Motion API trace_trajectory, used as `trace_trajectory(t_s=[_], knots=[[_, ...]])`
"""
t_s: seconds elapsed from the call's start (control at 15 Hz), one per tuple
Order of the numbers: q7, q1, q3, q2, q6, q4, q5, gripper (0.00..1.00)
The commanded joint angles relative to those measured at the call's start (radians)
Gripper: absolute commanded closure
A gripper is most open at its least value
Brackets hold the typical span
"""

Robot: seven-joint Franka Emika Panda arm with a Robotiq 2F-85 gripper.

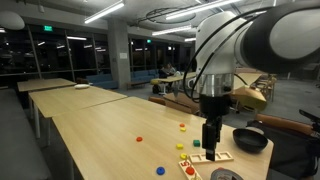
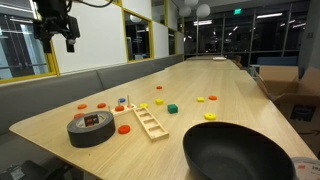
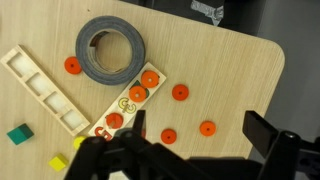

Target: Pick up the orange object from the wooden holder and put it on the table.

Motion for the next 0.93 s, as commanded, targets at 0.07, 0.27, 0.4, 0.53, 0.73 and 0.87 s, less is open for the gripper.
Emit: trace_trajectory(t_s=[0.07,0.27,0.4,0.53,0.73,0.87], knots=[[0.086,-0.045,0.017,-0.172,-0.109,-0.026,-0.010,0.00],[0.139,-0.069,0.022,-0.245,-0.163,-0.051,0.004,0.00],[0.093,-0.067,0.022,-0.194,-0.144,-0.030,0.010,0.00],[0.093,-0.066,0.025,-0.195,-0.143,-0.035,0.009,0.00],[0.094,-0.067,0.027,-0.182,-0.143,-0.035,0.009,0.00],[0.094,-0.067,0.027,-0.181,-0.143,-0.035,0.008,0.00]])
